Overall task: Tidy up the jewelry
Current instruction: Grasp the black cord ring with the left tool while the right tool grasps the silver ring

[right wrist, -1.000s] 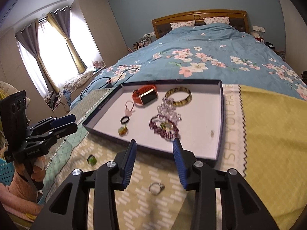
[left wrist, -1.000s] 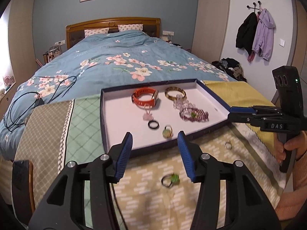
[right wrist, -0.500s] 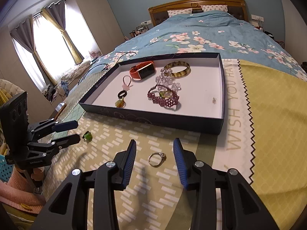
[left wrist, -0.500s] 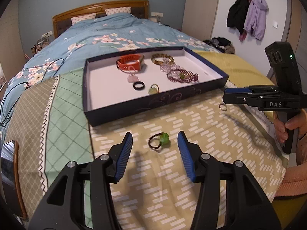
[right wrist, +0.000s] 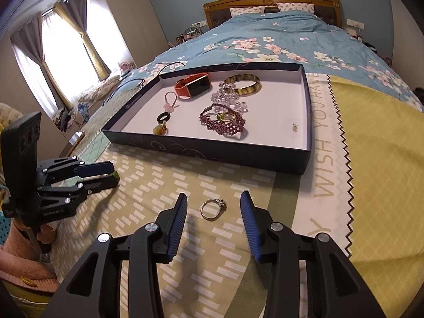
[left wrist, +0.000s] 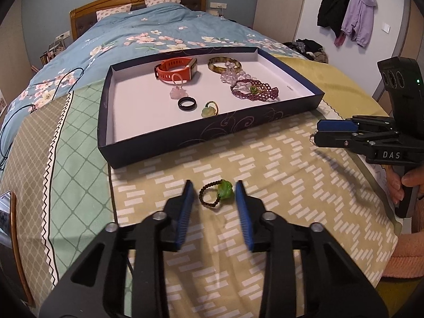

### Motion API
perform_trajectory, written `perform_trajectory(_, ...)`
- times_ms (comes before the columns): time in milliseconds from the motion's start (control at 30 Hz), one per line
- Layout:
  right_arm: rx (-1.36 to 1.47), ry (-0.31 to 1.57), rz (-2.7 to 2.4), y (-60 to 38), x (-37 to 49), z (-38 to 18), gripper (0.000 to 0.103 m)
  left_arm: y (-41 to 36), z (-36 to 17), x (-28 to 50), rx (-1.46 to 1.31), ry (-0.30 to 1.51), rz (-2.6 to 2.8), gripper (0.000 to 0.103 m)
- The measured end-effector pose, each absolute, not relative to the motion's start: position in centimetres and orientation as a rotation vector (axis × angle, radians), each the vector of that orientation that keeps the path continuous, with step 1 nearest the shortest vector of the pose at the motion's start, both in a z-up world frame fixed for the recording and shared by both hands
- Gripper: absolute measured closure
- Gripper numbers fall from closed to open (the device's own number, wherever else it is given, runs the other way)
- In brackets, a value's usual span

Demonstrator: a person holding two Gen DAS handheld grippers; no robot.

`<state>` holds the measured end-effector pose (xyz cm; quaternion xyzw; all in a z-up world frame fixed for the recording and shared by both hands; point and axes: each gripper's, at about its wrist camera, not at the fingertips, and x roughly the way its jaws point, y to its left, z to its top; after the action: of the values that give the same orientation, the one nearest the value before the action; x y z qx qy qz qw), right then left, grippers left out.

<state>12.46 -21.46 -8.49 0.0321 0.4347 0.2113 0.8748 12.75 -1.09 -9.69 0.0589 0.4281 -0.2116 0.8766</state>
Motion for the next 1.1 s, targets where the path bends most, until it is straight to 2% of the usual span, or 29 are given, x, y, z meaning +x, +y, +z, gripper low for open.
perform_trajectory(267,-0.018,0.908,0.418,-20.2,12.1,-8.5,0.070,-1.4,-9.6,12.4,0.115,0.891,-0.450,0.078)
perform_trajectory(333,0.003,0.908,0.410,-20.7,12.3,-8.6,0.080,-1.4,-9.6,12.5,0.116,0.892,-0.449,0.078)
perform_trajectory(700,-0.014,0.916,0.377,-21.1,12.6,-8.7,0.097,-1.4,-9.6,12.4,0.110,0.892,-0.448,0.078)
perform_trajectory(1100,0.064,0.875,0.416,-22.0,12.3,-8.1,0.099,-1.3,-9.2,12.1,0.102,0.873,-0.432,0.080)
